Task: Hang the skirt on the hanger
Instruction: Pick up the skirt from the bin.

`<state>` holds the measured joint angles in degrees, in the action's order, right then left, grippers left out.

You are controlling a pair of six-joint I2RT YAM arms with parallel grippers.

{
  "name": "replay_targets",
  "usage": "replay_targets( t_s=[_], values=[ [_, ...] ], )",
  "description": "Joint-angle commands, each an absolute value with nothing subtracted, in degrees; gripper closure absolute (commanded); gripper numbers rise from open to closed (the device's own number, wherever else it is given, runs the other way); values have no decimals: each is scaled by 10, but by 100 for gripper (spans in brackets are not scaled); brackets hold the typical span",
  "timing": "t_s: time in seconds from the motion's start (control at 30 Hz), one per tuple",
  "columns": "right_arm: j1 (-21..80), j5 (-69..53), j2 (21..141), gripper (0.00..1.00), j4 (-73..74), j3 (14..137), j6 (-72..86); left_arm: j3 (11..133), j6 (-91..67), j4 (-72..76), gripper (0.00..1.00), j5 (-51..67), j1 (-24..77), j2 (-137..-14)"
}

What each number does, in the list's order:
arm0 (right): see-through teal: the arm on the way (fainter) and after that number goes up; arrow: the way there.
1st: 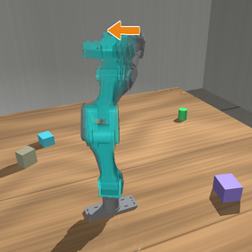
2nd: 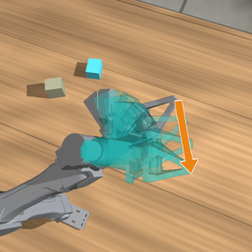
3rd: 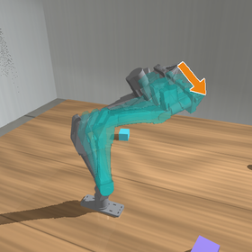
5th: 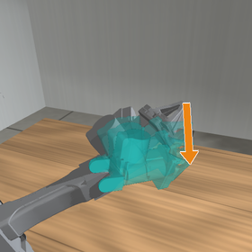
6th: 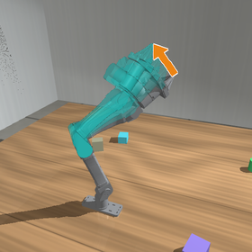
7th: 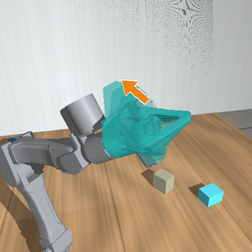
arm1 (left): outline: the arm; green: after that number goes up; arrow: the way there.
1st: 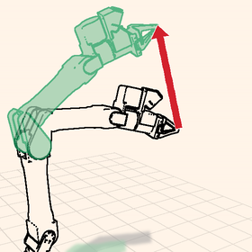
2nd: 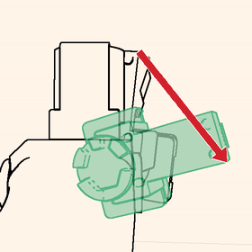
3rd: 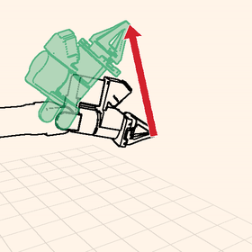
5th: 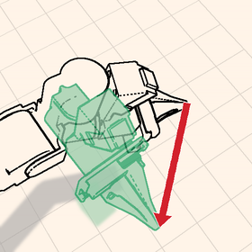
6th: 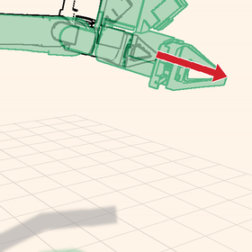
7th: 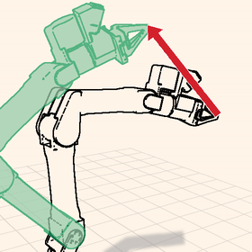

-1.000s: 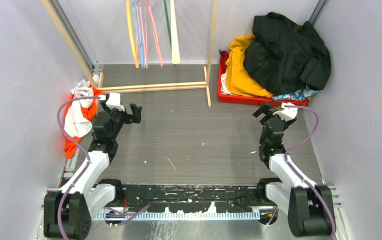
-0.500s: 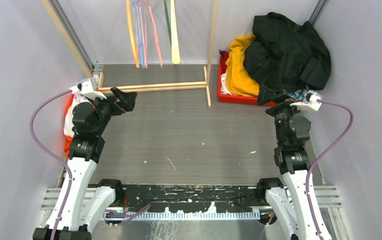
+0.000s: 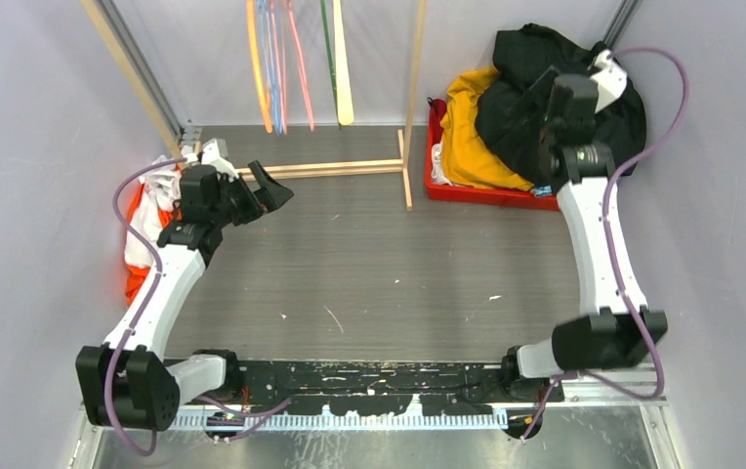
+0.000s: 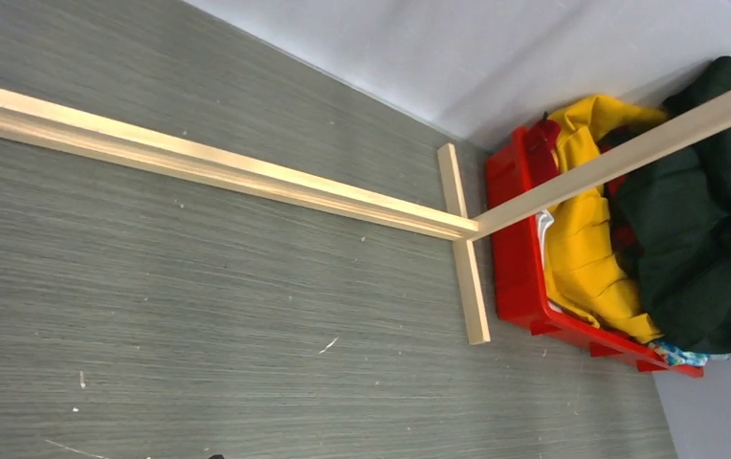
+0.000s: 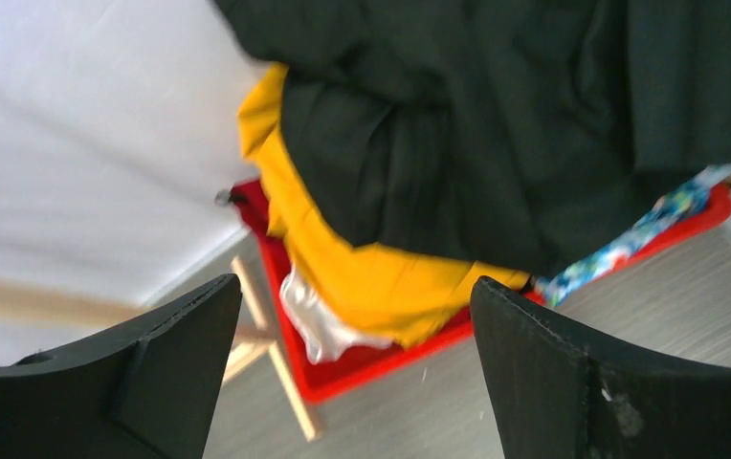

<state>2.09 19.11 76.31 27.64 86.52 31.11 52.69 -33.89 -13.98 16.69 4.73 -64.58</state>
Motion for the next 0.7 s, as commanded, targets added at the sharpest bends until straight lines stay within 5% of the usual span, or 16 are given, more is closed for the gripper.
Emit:
replay_targets(
  t_s=[0.0,0.27,0.53,0.67],
  values=[
    [-18,272,871,7,365,1041,304,550,-352,-113,1,207,24,-683],
    [-68,235,1108,4,496,1305,317,546,-347,-96,1,207,23,-750],
    [-100,111,1216,2,445,1331,317,487,-366,-54,1,226,29,-707],
    [-102,64,1223,18,410,1294,327,489,-357,-94,0,187,46,-679]
  ],
)
